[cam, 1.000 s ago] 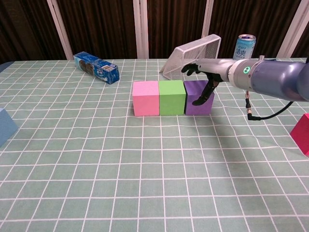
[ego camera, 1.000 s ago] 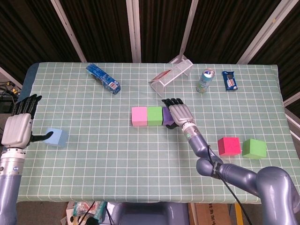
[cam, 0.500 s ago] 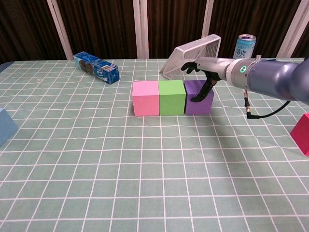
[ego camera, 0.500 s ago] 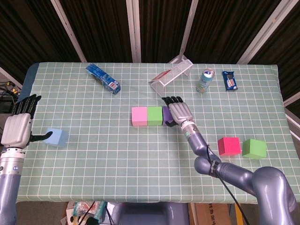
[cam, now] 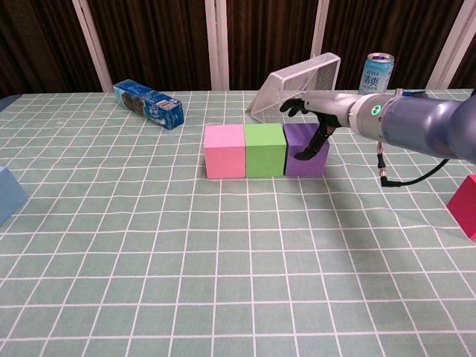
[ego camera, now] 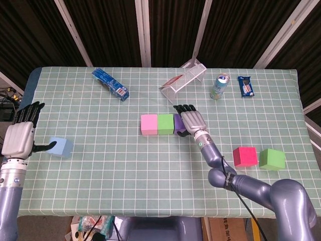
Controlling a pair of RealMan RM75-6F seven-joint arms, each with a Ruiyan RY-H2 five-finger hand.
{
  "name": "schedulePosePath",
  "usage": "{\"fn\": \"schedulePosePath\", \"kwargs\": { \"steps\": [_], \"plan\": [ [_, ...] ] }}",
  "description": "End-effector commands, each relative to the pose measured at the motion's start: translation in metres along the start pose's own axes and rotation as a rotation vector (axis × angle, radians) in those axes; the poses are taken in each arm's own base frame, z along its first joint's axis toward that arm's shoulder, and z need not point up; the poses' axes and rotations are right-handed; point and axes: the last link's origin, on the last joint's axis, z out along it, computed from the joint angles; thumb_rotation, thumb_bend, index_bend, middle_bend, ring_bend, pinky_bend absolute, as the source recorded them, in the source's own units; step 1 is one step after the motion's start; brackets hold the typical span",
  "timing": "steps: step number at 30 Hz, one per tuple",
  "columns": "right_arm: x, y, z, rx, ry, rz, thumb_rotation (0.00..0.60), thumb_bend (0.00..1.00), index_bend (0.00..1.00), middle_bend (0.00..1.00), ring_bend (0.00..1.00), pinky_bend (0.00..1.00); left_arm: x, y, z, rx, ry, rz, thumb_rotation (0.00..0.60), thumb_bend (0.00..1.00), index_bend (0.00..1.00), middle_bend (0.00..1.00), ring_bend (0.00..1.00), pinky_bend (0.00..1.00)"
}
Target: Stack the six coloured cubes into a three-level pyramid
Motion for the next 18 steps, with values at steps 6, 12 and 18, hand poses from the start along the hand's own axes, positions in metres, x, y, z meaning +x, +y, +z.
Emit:
{"fn": "schedulePosePath", "kwargs": {
  "steps": [6, 12, 18],
  "plan": [
    [0.01, 0.004, -0.011, -0.002, 0.035, 0.012, 0.6, 0.3, 0.0, 0.1, 0.04, 0.0, 0.002, 0.001, -0.002, -0.006, 0.003, -0.008, 0.6, 0.08, 0.0, 0.03, 0.0, 0.05],
    [0.019, 0.014, -0.029, -0.031, 0.055, 0.006, 0.6, 0.3, 0.0, 0.07, 0.02, 0.0, 0.003, 0.003, -0.004, -0.016, 0.002, -0.017, 0.6, 0.08, 0.0, 0.03, 0.0, 0.05],
    [0.022, 0.032, -0.057, -0.094, 0.045, 0.0, 0.6, 0.3, 0.0, 0.07, 0.01, 0.0, 0.004, 0.003, -0.006, -0.018, -0.004, -0.024, 0.6, 0.08, 0.0, 0.03, 0.0, 0.05]
  ]
}}
